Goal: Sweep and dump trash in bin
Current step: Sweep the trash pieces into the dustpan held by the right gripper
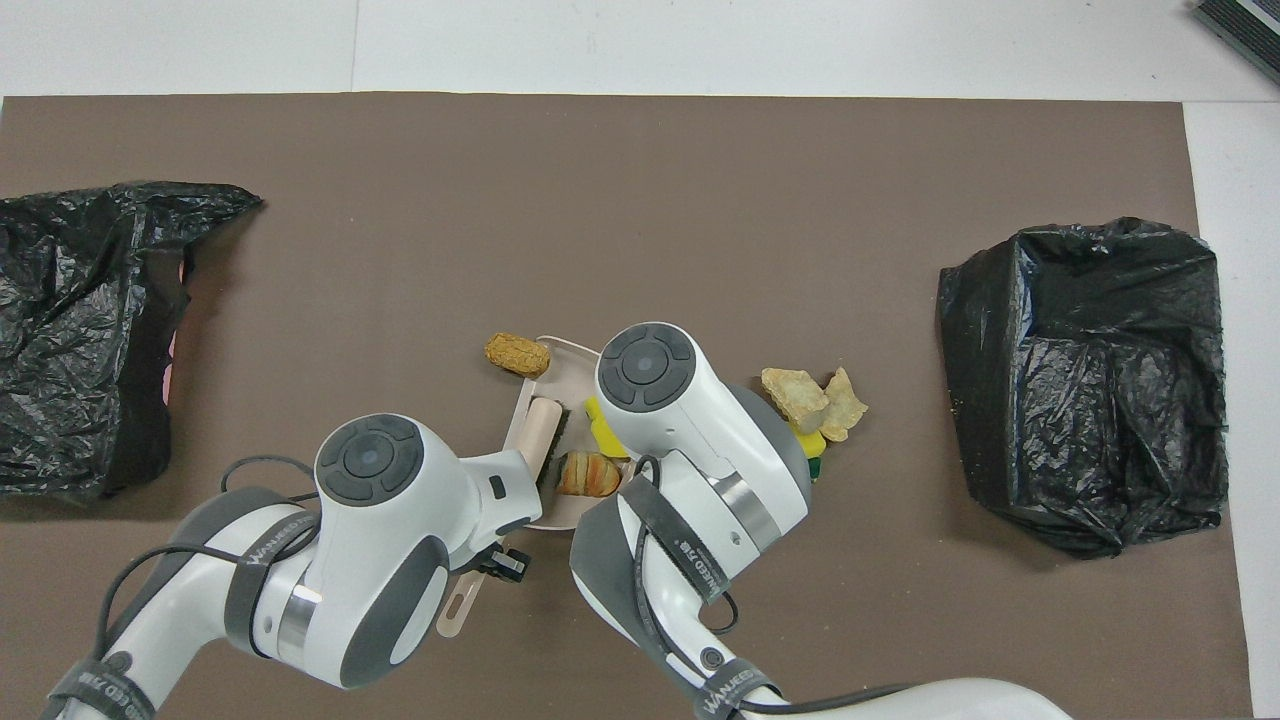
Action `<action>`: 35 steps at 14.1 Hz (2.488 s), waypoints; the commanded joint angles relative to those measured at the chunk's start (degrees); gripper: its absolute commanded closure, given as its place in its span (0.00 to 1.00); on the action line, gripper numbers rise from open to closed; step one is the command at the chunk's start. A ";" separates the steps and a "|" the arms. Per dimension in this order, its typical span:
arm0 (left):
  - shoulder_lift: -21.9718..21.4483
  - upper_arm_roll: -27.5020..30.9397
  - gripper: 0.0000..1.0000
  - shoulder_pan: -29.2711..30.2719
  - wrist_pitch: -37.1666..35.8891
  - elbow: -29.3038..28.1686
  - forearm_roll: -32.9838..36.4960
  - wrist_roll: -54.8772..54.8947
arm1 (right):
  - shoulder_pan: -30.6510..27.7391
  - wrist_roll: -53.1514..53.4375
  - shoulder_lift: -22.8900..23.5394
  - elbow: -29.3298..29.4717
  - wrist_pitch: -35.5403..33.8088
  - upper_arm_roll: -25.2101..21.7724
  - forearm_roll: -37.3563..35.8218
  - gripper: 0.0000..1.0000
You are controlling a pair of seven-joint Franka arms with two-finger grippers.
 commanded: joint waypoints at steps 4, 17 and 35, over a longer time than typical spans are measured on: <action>-1.42 1.39 1.00 1.13 -8.14 5.84 -1.40 -1.39 | -0.07 1.46 -0.75 -0.69 0.14 0.31 -0.91 1.00; 7.19 1.21 1.00 9.44 3.45 5.95 11.96 11.36 | -0.07 2.34 -0.84 -0.87 0.23 0.31 -0.91 1.00; 6.66 1.56 1.00 8.45 -0.15 6.39 12.05 -9.99 | -6.03 3.93 -8.91 -0.43 -3.18 0.14 -0.91 1.00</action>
